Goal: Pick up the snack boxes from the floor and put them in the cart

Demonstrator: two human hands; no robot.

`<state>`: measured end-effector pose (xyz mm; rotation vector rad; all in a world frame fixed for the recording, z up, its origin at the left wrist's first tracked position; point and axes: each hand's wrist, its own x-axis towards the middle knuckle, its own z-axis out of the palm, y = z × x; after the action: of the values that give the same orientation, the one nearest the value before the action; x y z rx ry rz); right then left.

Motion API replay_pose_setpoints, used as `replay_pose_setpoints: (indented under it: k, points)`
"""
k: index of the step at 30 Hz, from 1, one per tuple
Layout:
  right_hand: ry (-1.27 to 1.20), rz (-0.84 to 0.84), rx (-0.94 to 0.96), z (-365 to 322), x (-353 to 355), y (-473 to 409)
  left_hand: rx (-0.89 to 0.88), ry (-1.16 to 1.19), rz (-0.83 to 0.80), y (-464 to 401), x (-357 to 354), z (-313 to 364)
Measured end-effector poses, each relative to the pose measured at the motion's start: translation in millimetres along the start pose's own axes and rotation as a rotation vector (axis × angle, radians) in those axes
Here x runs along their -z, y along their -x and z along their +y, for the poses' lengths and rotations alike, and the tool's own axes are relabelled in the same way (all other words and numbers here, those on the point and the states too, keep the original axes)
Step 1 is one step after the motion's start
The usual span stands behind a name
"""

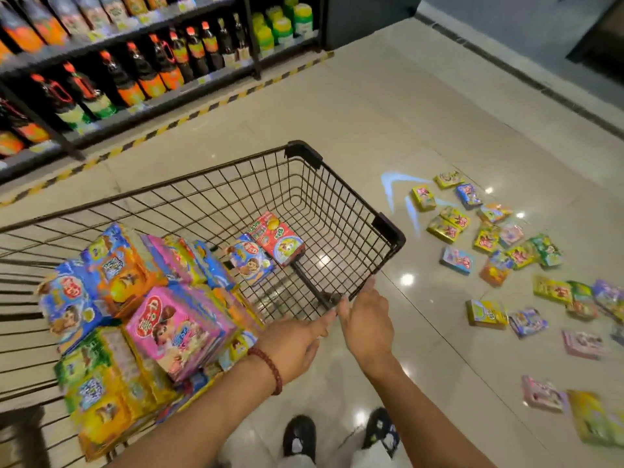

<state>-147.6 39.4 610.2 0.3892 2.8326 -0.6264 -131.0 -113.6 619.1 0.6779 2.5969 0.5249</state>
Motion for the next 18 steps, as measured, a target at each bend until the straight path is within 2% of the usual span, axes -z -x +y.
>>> replay_pose_setpoints:
  k: [5, 13, 18]
  points:
    - [0.052, -0.004, -0.018, 4, 4, -16, -0.040, 0.050, 0.051, -17, 6, 7]
    - [0.163, 0.004, -0.021, 28, 29, -59, -0.040, -0.140, 0.044, -68, 14, 34]
    - [0.138, 0.049, 0.013, 48, 49, -94, -0.023, -0.118, 0.041, -109, 21, 51]
